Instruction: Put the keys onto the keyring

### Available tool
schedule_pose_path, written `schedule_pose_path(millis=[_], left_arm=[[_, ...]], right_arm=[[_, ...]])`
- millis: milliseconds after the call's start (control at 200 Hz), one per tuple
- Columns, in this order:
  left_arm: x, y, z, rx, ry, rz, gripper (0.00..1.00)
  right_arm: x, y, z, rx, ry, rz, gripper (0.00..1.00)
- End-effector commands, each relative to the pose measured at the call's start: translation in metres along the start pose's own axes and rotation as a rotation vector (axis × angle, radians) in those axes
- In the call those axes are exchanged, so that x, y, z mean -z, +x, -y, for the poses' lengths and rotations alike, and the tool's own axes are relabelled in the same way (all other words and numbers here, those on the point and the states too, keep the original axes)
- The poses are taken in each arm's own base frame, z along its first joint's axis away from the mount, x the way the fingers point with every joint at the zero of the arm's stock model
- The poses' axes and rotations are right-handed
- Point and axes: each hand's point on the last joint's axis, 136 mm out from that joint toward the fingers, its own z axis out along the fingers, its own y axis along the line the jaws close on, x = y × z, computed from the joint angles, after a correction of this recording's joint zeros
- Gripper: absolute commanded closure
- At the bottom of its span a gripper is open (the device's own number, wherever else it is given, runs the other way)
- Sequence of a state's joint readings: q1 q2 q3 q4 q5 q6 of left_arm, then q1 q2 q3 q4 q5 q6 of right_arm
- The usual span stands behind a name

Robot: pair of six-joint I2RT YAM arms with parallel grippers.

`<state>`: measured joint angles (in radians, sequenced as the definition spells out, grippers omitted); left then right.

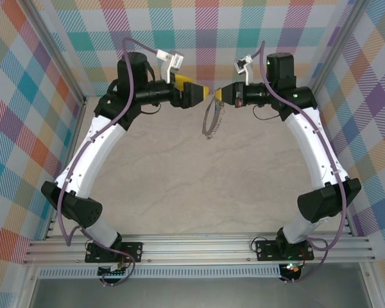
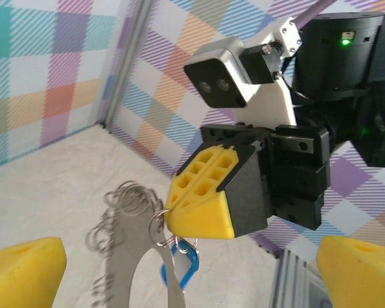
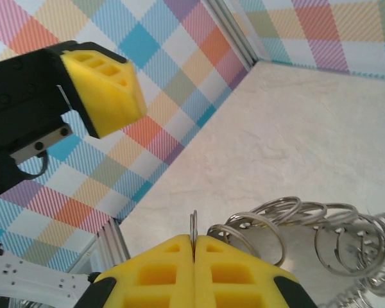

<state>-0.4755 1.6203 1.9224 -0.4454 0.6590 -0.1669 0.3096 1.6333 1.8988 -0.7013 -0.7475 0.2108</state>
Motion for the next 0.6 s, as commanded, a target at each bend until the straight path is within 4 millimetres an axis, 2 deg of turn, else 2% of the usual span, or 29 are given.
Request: schedule_pose_path(millis=[0, 130, 215, 485, 600], left_arm=[[0.017, 0.004, -0.016, -0.002, -0.151, 0.034, 0.0], [0.033, 0.002, -0.044, 0.041, -0.334, 0.12, 0.0], [0.041, 0.002, -0.052, 0.046, -0.395, 0.139, 0.0], [0.036, 0.015, -0.057, 0.018, -0.413, 0.033, 0.0], [0.036, 0.014, -0.06, 0.016, -0.432, 0.029, 0.0]], right_arm=[[-0.005, 0.008, -0.005, 0.052, 0.003, -0.009, 1.0], [-0.012, 0.014, -0.007, 0.067, -0.002, -0.012, 1.0], [-0.014, 0.015, -0.006, 0.069, -0.006, -0.011, 1.0], [-0.014, 0.016, -0.01, 0.088, -0.029, -0.016, 1.0], [-0.013, 0.017, -0.012, 0.108, -0.034, -0.032, 1.0]])
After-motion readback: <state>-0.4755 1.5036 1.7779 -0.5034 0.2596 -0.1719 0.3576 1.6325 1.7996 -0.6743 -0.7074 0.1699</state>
